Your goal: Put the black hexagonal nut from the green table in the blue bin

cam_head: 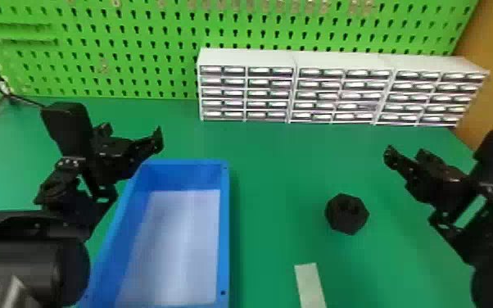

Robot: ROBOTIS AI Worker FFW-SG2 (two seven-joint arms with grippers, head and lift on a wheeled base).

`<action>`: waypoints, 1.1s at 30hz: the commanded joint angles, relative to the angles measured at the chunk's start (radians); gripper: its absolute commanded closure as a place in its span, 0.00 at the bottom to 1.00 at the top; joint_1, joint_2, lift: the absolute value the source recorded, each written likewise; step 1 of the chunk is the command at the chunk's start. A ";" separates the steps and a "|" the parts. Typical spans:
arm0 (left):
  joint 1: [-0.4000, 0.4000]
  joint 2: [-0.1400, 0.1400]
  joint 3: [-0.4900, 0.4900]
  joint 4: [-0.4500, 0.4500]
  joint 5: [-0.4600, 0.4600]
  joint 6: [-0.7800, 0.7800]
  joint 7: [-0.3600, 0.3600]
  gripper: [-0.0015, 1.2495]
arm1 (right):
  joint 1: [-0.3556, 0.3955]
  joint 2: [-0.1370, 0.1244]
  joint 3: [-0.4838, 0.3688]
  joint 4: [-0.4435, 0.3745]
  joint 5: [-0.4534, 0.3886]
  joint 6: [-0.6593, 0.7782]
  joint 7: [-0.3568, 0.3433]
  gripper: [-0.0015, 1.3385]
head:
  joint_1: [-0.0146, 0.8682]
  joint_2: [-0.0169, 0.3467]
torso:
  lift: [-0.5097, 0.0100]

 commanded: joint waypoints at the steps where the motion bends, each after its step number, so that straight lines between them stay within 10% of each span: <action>1: 0.003 0.000 0.005 0.000 -0.001 0.001 0.000 0.10 | 0.007 0.016 -0.008 -0.048 0.033 0.092 0.000 0.38 | 0.80 0.07 | 0.79; 33: 0.007 0.002 0.014 -0.005 -0.001 0.000 -0.003 0.10 | -0.033 -0.030 -0.038 -0.369 0.037 0.882 -0.074 0.38 | 0.80 0.07 | 0.79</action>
